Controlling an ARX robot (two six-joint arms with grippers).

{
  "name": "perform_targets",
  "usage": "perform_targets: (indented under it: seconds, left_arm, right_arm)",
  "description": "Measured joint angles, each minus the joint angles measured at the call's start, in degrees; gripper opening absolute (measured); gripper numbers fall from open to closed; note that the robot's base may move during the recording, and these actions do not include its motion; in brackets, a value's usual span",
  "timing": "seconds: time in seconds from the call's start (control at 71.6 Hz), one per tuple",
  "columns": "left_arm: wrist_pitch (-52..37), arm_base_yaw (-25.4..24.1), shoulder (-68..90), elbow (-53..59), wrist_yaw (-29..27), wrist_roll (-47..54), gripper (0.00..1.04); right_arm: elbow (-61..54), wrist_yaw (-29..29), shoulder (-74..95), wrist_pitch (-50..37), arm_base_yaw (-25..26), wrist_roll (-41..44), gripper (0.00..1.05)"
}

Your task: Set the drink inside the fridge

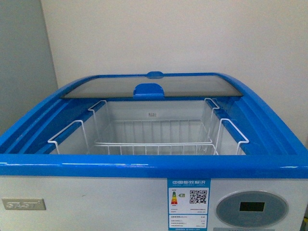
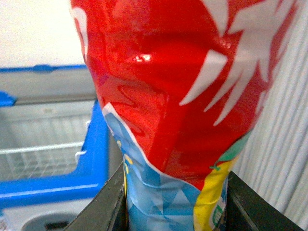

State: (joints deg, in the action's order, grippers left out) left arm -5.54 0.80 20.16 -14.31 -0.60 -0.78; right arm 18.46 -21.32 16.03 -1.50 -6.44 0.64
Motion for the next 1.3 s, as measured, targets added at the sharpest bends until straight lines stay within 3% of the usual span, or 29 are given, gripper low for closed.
perform_targets:
  seconds: [0.084, 0.126, 0.196, 0.251, 0.377, 0.489, 0.615, 0.894, 1.076, 1.299]
  left_arm:
    - [-0.35, -0.48, -1.27, 1.73, 0.61, 0.11, 0.20]
    - [-0.55, -0.44, -1.95, 2.60, 0.81, 0.15, 0.13]
    - [-0.79, -0.50, -2.95, 3.87, 0.57, 0.17, 0.02]
    - [-0.87, -0.59, -3.80, 4.76, 0.57, 0.26, 0.03]
    - [-0.90, -0.59, -5.40, 6.51, 0.61, 0.28, 0.03]
    - [-0.90, -0.59, -7.26, 8.09, 0.61, 0.28, 0.03]
    - [5.03, -0.61, -13.60, 9.53, 0.63, 0.31, 0.03]
    - [5.75, -0.59, -17.09, 10.95, 0.63, 0.31, 0.03]
    - [5.68, -0.59, -18.29, 12.04, 0.61, 0.31, 0.03]
    - [5.66, -0.59, -19.80, 13.51, 0.61, 0.33, 0.03]
  right_arm:
    - [7.23, 11.87, 4.24, 15.34, 6.75, 0.09, 0.38]
    - [9.40, 15.82, 6.75, 18.34, 9.68, 0.87, 0.38]
    - [12.61, 24.68, 12.50, 18.43, 14.78, 3.69, 0.38]
    - [16.79, 30.53, 18.45, 16.28, 18.60, 8.11, 0.38]
    - [26.34, 36.17, 30.32, 14.56, 22.21, 16.94, 0.38]
    - [36.65, 37.48, 41.64, 16.24, 21.73, 28.02, 0.38]
    - [48.30, 38.99, 54.71, 16.70, 15.87, 51.82, 0.38]
    - [59.67, 36.63, 68.30, 18.34, 8.13, 84.08, 0.38]
    - [65.42, 33.22, 76.74, 16.90, 4.39, 92.21, 0.38]
    - [71.91, 29.00, 86.95, 12.26, -0.96, 90.66, 0.38]
